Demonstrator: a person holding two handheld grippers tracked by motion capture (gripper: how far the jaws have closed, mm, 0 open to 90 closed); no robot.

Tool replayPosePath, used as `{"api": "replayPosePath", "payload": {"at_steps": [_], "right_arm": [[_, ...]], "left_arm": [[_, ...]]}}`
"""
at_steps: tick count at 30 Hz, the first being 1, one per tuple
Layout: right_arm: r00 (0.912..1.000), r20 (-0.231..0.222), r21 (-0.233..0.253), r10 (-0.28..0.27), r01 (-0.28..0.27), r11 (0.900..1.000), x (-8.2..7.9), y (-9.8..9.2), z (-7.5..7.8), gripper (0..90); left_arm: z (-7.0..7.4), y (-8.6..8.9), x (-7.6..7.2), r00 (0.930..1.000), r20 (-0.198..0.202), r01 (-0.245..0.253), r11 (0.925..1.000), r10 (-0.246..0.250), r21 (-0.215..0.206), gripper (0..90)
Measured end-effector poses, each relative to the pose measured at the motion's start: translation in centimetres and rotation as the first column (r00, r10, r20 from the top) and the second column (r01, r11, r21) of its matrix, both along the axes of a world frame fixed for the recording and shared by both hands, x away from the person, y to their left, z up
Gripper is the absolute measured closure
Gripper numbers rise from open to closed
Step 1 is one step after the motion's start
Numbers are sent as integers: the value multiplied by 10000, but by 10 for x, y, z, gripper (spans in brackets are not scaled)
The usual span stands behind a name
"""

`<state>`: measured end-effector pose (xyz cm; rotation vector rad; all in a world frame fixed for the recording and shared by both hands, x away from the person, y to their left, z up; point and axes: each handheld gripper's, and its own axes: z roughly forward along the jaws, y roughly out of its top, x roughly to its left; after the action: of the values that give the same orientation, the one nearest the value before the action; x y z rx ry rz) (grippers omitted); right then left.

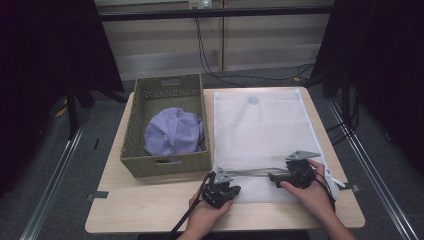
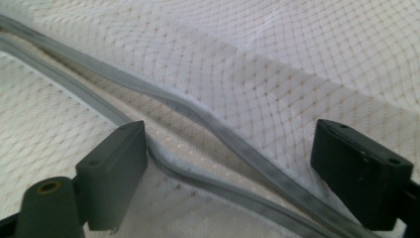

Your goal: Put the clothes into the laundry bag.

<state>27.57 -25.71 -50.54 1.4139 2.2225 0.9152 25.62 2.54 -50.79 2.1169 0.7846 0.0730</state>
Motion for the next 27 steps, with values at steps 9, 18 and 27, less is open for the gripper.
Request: {"api": "replayPosePath", "payload": {"at_steps": [9,18,27], "right_arm": [[9968,121,-491,-786,791,9957,16,10,-3,24],[9948,648,-491,-791,823,9954,16,-7,0,325],[9948,1011,-909,-99,191,9957,20,12,1,459]], "left_arm": [[0,0,0,10000,-44,-55,10000,55,-24,900],[0,0,0,10000,-37,-57,10000,57,-18,900],[0,0,-1,10000,11,-33,10000,33,9,900]]}}
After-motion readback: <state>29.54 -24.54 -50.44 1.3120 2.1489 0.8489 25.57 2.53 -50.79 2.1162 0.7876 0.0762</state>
